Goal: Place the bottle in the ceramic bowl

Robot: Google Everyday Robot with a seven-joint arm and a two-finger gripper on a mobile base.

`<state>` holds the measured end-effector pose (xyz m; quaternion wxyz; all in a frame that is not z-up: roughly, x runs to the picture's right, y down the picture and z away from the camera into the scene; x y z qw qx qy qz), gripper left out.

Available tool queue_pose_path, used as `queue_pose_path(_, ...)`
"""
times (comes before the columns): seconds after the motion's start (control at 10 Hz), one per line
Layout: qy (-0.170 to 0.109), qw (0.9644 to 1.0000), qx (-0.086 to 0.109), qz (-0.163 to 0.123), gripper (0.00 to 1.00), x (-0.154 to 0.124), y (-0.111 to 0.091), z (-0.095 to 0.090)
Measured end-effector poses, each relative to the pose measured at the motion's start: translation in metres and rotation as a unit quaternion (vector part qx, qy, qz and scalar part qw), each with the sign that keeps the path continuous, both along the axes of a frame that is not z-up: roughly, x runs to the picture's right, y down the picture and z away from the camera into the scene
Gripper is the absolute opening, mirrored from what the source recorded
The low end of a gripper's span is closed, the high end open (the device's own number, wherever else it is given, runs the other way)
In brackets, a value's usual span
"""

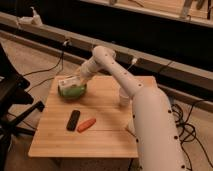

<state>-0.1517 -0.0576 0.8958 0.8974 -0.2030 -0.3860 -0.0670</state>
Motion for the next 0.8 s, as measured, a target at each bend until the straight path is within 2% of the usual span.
queue_pose_path(0.3, -0.011, 0.9999, -0.003, 0.003, 0.77, 0.0004, 0.0016, -0.0012)
queue_pose_path(0.6, 0.005, 1.0000, 0.003, 0.000, 0.50, 0.0007, 0.0020, 0.0008)
queue_pose_path(0.7, 0.000, 1.0000, -0.001, 0.001, 0.45, -0.0012, 0.0016, 0.0000)
queue_pose_path(0.8, -0.004, 1.0000, -0.003, 0.001, 0.45, -0.0005, 0.0019, 0.0004)
